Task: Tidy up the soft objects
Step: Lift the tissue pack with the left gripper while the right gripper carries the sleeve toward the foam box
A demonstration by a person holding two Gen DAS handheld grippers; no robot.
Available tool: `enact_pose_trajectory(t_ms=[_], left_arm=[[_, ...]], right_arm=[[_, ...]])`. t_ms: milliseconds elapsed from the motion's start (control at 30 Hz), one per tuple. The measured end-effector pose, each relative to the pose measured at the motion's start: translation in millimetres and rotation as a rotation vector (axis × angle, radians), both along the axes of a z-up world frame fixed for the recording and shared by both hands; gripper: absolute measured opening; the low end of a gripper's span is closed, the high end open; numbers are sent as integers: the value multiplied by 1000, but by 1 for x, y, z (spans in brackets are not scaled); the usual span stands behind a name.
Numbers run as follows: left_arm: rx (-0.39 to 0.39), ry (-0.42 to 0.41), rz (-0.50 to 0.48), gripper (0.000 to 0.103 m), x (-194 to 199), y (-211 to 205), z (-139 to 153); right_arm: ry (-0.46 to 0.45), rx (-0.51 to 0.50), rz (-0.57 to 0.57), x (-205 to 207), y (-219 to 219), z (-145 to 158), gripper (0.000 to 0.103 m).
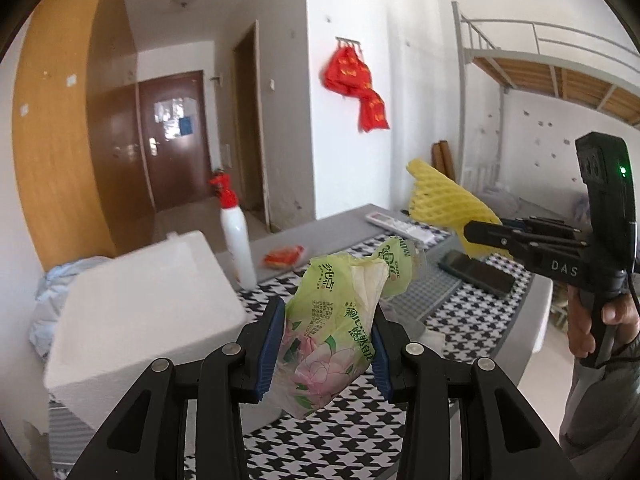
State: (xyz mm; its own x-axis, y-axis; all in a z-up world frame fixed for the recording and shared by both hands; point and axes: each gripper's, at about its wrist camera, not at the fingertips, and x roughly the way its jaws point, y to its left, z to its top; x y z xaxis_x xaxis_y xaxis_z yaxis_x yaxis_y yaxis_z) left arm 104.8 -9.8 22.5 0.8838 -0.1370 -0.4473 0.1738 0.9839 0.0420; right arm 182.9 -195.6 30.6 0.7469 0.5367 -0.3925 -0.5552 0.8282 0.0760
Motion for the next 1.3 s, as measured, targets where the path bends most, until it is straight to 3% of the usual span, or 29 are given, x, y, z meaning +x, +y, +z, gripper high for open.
enact_pose_trajectory(t_ms=[700, 1300], left_arm=[[-13, -147, 169, 41, -28, 45, 31], [-7, -187, 315, 41, -47, 77, 35]], right_arm=[[-61, 54, 91, -8, 40, 24, 25], [-68, 48, 196, -7, 76, 30, 25]])
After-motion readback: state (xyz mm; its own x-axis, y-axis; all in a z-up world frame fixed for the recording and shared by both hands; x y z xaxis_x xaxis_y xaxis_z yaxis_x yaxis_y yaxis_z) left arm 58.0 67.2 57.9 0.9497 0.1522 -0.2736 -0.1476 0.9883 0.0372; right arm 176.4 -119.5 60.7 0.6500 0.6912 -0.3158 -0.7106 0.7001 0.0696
